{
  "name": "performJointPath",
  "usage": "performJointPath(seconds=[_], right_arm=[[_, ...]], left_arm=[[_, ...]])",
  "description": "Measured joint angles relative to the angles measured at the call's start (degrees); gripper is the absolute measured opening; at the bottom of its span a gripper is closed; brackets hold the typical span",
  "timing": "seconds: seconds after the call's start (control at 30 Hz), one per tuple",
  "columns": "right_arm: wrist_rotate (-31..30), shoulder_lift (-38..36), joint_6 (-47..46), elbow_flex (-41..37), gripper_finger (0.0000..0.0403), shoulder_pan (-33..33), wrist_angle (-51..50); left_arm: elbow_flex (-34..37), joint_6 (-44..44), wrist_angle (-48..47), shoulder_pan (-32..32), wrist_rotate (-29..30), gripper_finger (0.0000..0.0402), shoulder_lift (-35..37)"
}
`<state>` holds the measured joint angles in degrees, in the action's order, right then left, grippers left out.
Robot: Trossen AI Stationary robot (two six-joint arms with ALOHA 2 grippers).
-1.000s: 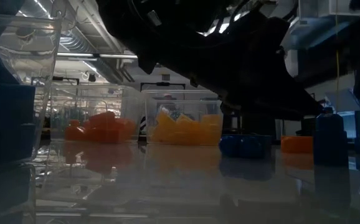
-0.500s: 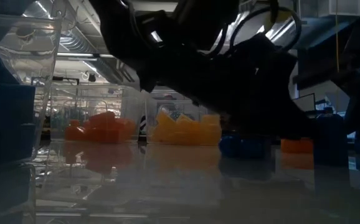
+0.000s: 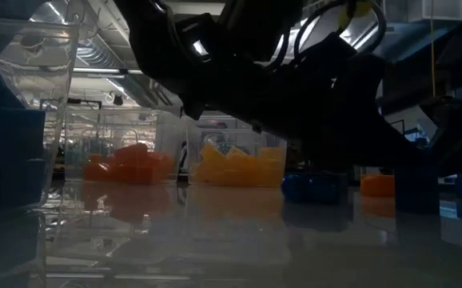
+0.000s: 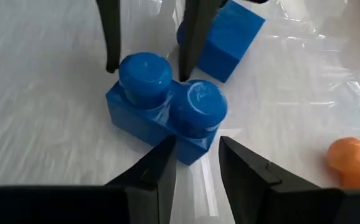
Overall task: Sort blocks
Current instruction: Put the blue game piece into the bottom transparent bin
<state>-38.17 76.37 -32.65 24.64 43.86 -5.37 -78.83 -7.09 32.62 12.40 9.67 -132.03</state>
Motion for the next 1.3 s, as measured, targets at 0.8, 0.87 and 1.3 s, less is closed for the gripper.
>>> performJointPath(seconds=[0.8,0.87,1.3], right_arm=[[-1.9,10.5,-0.1,-0.2,0.012,0.0,14.0],[-1.9,10.5,-0.1,-0.2,0.012,0.0,14.1],[-2.5,10.5,0.1,-0.2,0.012,0.0,15.3]], left_arm=[[0.0,-0.2,1.6,0.2,-0.2,0.0169,-1.6],[0.0,-0.1,1.5,0.2,-0.2,0.0169,-1.6],[-0.2,4.5,1.6,0.2,-0.6,0.0107,-1.8]])
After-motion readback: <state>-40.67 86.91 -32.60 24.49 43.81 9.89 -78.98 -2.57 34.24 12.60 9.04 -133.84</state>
